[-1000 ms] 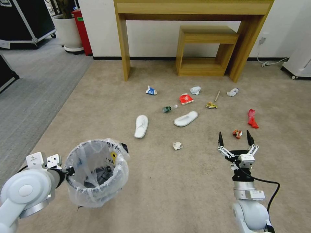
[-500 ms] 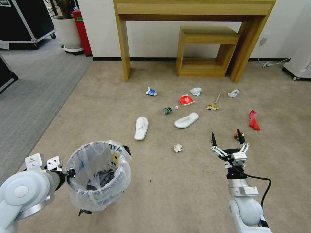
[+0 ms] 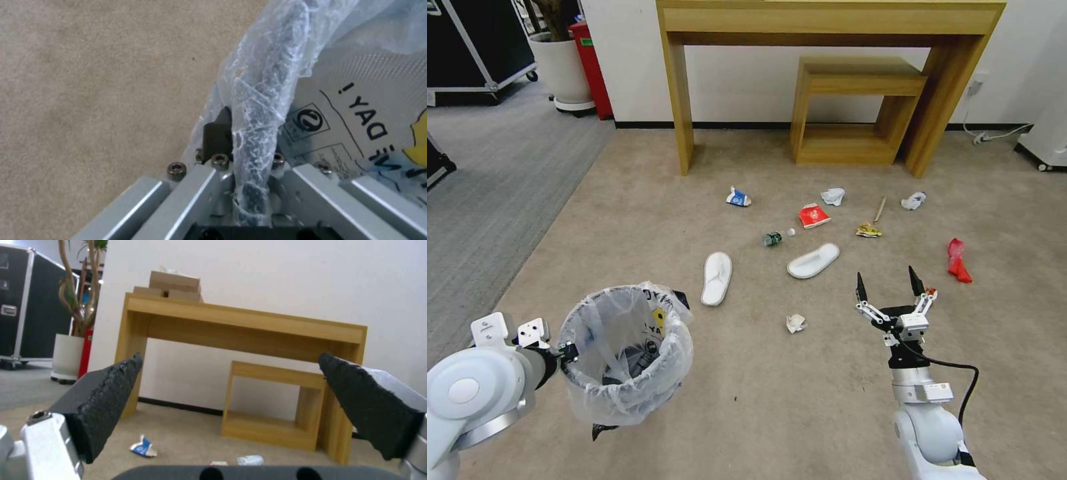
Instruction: Pick up the trash bin and place the garbage on the floor into it.
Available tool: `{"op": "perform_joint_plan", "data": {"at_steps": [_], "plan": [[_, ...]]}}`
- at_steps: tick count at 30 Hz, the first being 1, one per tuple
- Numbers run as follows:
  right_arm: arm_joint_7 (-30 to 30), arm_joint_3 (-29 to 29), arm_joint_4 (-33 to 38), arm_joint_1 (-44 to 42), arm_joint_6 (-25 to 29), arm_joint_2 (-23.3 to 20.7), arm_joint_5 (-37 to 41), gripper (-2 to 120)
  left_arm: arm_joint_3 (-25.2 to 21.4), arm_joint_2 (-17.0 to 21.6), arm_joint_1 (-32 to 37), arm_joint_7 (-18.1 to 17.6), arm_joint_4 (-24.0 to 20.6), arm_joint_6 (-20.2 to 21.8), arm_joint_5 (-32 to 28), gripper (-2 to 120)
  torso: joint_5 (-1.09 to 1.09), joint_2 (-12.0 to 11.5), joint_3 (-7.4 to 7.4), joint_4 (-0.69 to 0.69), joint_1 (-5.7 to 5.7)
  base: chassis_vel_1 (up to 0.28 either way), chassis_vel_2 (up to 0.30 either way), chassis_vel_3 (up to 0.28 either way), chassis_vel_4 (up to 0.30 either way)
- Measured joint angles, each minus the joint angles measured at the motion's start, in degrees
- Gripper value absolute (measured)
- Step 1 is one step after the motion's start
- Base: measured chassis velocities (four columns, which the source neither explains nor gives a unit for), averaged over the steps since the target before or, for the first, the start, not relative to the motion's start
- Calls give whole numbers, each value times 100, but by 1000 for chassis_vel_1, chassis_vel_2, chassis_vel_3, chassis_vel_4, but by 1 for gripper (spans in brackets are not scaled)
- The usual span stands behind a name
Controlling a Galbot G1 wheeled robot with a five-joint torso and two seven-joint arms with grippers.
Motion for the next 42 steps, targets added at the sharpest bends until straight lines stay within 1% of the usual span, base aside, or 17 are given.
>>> {"op": "perform_joint_plan", "data": {"at_steps": [13, 42], "plan": [[8, 4, 24, -22, 10, 3, -2, 100, 43, -109, 30, 0, -24, -28, 56, 0, -1, 0, 0, 0, 0, -71, 82, 80, -86], [-28, 12, 12, -28, 13, 28, -23, 100, 37, -115, 45, -27, -40, -104, 49, 0, 0, 0, 0, 1, 0, -72, 82, 75, -77]]}}
